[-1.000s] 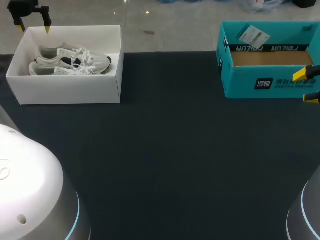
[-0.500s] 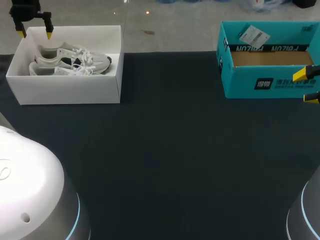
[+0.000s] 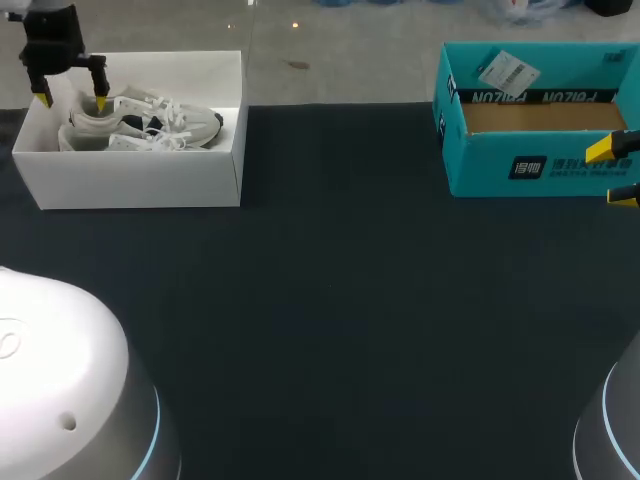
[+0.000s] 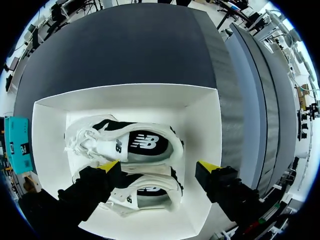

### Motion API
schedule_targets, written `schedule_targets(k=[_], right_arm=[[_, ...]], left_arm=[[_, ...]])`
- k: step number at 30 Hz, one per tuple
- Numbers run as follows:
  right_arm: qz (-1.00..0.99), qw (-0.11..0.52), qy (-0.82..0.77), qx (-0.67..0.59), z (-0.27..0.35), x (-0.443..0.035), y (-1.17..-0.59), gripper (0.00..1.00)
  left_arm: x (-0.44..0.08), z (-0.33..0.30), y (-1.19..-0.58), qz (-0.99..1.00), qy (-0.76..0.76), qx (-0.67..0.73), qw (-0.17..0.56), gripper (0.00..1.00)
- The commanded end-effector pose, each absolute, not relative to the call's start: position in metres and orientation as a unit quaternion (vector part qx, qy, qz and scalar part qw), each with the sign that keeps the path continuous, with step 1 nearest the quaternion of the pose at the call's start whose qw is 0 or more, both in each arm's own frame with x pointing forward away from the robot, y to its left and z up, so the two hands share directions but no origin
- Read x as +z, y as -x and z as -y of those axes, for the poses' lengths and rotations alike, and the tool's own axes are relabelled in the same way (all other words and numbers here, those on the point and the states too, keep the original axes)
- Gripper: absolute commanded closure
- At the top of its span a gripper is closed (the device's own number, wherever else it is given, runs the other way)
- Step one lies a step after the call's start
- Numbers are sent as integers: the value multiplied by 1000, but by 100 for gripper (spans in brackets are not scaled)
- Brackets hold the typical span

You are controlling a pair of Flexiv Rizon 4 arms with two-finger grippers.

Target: Take the shoe out of the shoebox, open the shoe tongue, remove and reinsert the insole, then place the shoe into the shoebox

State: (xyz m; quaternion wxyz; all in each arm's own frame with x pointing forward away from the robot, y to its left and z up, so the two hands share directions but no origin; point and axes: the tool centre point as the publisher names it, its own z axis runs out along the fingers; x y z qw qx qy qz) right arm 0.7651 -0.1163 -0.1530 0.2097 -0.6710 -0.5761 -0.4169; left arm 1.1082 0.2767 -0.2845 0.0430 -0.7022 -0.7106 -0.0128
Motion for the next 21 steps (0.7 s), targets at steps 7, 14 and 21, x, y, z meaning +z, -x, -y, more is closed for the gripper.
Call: schedule_targets(k=[7, 14, 21], right_arm=[[576, 209, 672, -416, 115, -153, -765, 0], [576, 209, 672, -416, 115, -153, -765, 0], [576, 209, 672, -416, 115, -153, -765, 0]], left_arm=[[-288, -286, -1088, 717, 696, -35, 14, 27], [-293, -305, -1093, 722, 690, -31, 22, 44], [-301, -311, -1100, 715, 697, -30, 28, 60]])
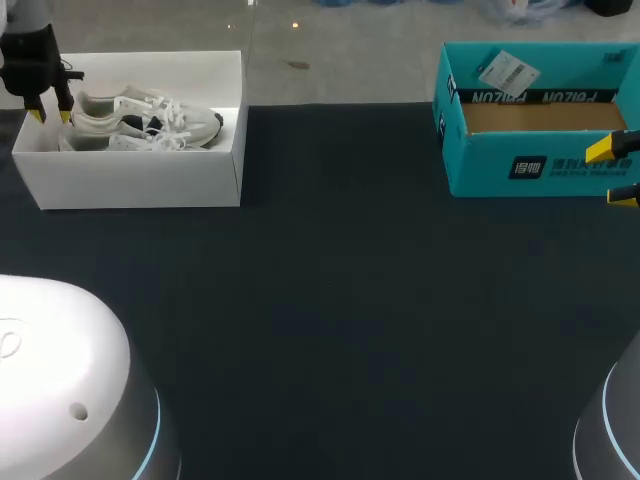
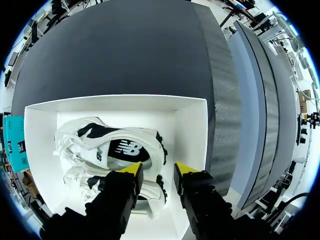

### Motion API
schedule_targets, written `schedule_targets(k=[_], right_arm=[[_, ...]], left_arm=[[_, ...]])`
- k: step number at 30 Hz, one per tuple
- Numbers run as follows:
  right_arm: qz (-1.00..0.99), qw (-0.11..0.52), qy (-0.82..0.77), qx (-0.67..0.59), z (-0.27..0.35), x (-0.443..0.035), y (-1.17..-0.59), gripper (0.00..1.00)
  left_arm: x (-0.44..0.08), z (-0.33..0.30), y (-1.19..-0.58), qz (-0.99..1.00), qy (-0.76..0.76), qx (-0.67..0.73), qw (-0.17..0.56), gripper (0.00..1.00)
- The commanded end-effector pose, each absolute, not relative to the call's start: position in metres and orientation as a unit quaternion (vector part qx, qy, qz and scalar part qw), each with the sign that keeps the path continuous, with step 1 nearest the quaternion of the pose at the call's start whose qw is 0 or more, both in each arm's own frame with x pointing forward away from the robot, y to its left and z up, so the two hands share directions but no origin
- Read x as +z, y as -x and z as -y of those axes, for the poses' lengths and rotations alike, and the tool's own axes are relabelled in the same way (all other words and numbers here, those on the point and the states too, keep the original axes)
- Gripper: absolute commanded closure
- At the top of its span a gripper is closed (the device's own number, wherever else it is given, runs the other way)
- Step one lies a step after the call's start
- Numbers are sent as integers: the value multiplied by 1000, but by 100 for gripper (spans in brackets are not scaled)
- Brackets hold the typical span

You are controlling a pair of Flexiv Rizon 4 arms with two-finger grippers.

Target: Take the shoe out of the shoebox, open the shoe tongue, remove and reinsert the insole, then place the shoe into the shoebox

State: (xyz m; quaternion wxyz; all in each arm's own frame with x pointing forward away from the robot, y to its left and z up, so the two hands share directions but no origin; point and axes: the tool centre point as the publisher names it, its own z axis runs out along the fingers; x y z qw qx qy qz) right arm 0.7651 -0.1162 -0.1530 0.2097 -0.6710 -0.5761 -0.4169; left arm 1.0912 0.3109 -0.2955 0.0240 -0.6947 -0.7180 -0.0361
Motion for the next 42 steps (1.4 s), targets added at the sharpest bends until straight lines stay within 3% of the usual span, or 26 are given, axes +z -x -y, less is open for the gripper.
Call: schedule_targets(k=[1, 11, 18, 40, 42], right_arm=[[576, 209, 672, -416, 115, -153, -765, 0], [576, 209, 672, -416, 115, -153, -765, 0], [576, 209, 672, -416, 115, -153, -765, 0], [576, 209, 672, -416, 115, -153, -765, 0], [576, 209, 672, -416, 115, -153, -765, 0]], left_arm=[[-303, -310, -1100, 713, 700, -30, 27, 61], [-331, -312, -1091, 692, 721, -22, 19, 55], [-348, -316, -1094, 696, 718, -16, 6, 59], [-401, -318, -1104, 696, 718, 3, 12, 56], [-403, -318, -1104, 694, 720, 4, 13, 62]])
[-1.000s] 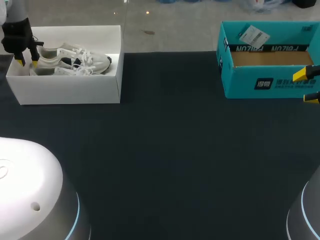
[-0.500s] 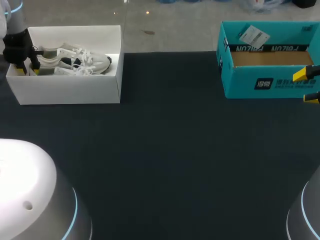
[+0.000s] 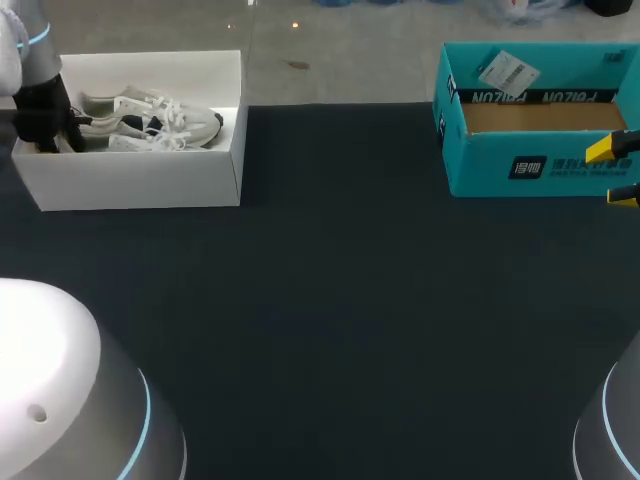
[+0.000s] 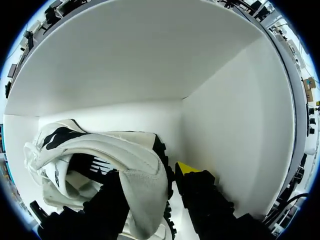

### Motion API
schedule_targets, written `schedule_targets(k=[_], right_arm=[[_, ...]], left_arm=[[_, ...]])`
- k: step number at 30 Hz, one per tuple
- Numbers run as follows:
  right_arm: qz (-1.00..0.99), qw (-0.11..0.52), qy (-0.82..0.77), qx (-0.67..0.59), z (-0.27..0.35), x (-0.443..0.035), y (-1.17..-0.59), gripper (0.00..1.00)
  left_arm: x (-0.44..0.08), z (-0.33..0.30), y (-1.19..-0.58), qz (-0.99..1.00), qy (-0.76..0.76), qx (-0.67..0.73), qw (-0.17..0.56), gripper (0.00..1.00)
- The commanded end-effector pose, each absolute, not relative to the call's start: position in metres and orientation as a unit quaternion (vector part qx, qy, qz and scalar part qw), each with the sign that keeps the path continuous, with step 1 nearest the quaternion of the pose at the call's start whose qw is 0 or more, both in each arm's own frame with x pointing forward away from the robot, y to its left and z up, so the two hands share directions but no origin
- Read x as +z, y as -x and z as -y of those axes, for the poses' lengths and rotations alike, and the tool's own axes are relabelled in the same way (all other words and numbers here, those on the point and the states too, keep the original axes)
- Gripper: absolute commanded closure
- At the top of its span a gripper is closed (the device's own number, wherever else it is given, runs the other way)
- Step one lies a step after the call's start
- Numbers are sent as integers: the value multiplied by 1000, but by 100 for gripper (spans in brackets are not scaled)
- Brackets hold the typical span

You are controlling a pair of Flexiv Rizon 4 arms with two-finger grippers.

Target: Take the shoe out of the shoebox, open the shoe tongue, remove and reinsert the insole, then place the shoe into the shoebox

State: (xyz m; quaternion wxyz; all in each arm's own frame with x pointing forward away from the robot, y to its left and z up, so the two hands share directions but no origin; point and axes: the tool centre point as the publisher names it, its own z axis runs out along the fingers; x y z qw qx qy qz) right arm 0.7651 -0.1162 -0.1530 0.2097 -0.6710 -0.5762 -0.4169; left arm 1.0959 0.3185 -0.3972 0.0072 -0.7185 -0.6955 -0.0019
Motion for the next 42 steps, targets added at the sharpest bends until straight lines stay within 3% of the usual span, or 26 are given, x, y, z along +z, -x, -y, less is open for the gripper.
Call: schedule_targets(k=[1, 3, 5, 6, 15, 42], right_arm=[[576, 209, 672, -416, 115, -153, -765, 0], [576, 209, 672, -416, 115, -153, -765, 0], [576, 209, 672, -416, 115, -153, -765, 0], [576, 209, 672, -416, 115, -153, -765, 0], [576, 209, 672, -416, 115, -153, -765, 0], [576, 209, 672, -416, 115, -153, -765, 0]], left_arm=[[-403, -317, -1104, 694, 720, 5, 14, 67], [-402, -316, -1103, 693, 721, 7, 14, 78], [-400, -314, -1102, 689, 725, 7, 12, 99], [-398, -314, -1101, 688, 726, 8, 12, 100], [-370, -313, -1096, 678, 735, 9, 11, 100], [-219, -313, -1093, 697, 716, -37, 7, 100]])
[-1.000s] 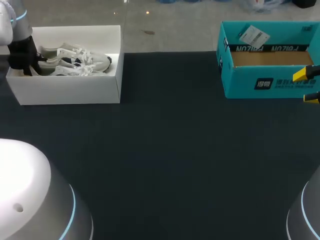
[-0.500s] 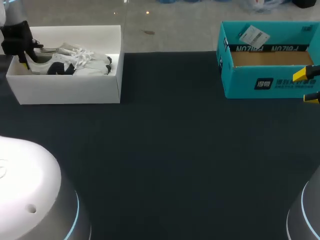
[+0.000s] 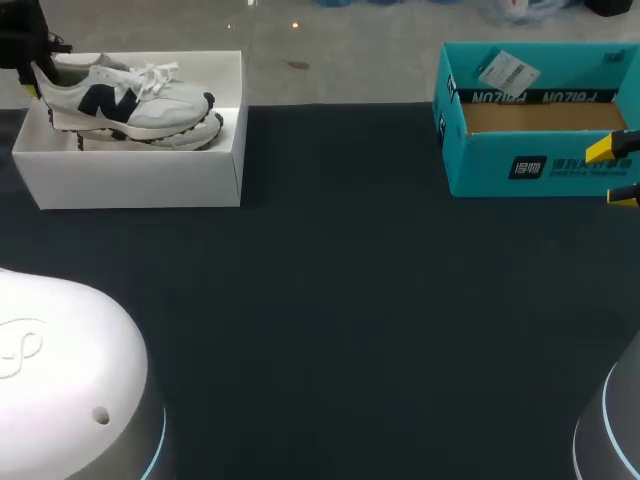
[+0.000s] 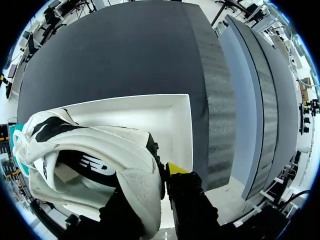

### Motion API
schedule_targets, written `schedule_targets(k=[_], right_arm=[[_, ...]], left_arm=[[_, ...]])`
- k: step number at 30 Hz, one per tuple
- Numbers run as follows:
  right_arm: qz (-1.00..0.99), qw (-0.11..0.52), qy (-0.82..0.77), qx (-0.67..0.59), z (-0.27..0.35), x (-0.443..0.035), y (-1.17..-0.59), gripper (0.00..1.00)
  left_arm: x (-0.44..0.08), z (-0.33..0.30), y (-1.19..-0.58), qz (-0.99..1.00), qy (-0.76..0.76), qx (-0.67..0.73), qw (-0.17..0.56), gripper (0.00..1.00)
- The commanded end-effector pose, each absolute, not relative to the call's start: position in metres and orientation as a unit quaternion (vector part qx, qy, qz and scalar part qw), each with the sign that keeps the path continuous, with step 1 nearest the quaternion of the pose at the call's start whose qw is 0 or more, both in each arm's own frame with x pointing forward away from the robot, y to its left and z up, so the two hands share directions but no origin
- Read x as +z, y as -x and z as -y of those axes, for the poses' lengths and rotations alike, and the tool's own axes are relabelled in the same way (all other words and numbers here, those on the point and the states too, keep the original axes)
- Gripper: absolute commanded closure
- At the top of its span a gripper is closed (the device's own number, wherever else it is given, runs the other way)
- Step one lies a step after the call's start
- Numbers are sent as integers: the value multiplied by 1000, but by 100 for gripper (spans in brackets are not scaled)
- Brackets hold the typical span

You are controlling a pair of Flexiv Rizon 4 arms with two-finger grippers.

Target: Take the shoe out of the shoebox, open the shoe tongue, remove and reinsert the insole, then place the shoe into the shoebox

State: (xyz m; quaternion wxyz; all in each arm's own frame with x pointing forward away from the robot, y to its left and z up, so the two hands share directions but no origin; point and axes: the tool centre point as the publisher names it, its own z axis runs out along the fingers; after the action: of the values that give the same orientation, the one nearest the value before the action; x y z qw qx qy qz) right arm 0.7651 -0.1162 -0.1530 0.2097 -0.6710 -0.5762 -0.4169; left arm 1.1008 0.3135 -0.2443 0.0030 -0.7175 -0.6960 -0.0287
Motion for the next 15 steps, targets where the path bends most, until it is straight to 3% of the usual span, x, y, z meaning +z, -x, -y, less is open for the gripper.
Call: schedule_targets(k=[1, 15], right_arm=[[576, 209, 672, -416, 115, -153, -765, 0], [576, 209, 672, -416, 115, -153, -765, 0]], left_arm=[[-216, -313, -1094, 696, 717, -39, 9, 100], [-187, -309, -1088, 705, 707, -59, 8, 100]])
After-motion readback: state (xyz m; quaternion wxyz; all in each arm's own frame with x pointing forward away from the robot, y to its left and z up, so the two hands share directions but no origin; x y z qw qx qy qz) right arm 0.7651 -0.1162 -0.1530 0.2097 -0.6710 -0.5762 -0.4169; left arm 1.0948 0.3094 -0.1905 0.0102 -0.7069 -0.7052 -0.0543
